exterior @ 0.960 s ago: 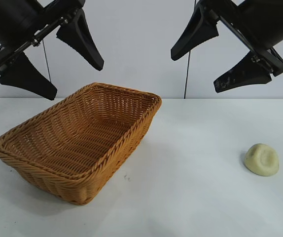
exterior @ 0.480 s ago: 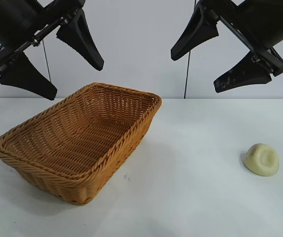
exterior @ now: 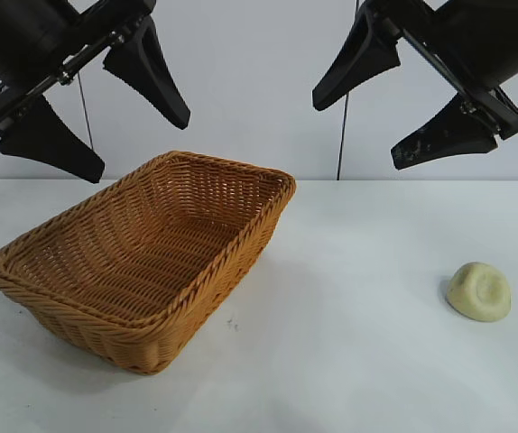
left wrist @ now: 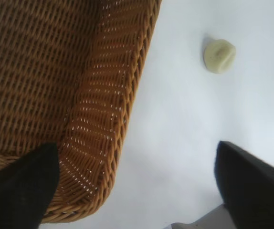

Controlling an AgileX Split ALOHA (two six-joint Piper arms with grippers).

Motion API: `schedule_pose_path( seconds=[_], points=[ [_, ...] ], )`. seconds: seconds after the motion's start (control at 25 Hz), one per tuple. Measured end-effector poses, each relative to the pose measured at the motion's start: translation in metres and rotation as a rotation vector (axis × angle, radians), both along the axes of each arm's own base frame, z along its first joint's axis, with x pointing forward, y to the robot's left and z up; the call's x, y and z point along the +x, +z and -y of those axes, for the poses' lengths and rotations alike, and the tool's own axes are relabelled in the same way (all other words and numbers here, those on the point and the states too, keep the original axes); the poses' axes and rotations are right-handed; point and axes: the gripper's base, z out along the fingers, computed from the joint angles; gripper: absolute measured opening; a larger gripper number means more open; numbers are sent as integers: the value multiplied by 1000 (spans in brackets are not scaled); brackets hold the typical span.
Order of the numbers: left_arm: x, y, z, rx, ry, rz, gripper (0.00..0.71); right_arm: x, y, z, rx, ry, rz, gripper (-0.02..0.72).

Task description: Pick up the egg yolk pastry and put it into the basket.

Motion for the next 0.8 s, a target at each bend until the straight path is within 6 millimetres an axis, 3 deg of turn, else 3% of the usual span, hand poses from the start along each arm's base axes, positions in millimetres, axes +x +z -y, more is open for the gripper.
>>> schedule_pose_path(
  seconds=[0.44,0.8],
  points=[
    [-3,6,-2,-6,40,-10,637,0,0,0,0,0,0,691],
    [-50,20,-21,-17,159,-30,637,0,0,0,-4,2,1,691]
  ],
)
